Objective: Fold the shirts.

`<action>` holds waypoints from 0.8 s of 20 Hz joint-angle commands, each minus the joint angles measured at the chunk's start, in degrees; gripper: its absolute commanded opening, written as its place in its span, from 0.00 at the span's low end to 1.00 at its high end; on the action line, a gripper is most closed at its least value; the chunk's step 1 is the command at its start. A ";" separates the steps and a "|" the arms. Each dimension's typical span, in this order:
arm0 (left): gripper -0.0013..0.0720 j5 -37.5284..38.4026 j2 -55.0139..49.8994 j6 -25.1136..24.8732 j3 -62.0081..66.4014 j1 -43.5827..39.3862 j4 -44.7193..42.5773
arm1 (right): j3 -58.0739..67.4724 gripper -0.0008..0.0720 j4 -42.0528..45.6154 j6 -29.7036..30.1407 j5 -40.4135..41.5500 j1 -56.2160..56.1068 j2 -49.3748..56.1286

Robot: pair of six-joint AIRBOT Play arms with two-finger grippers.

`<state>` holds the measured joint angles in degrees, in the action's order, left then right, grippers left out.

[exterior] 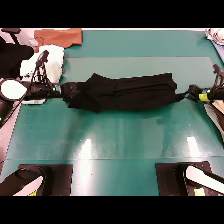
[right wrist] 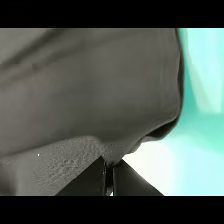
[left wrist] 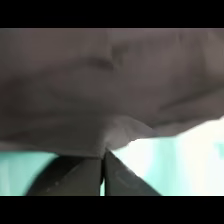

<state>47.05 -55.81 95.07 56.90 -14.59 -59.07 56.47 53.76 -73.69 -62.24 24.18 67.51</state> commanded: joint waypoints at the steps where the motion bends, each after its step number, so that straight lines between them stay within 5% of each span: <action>1: 0.05 -6.73 -1.84 4.11 1.07 0.04 -4.13 | 4.63 0.03 -0.13 -1.97 3.17 -0.07 1.16; 5: 0.05 -10.27 -7.06 4.59 1.07 0.11 -5.51 | 10.12 0.03 -0.13 -1.95 1.60 -2.49 9.20; 16: 0.05 -16.55 -12.76 16.81 1.18 0.52 -19.87 | 36.68 0.03 4.00 -6.43 -3.74 -8.87 30.32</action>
<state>31.66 -67.22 108.01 58.04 -14.41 -74.08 86.85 55.29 -78.76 -62.85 15.94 92.99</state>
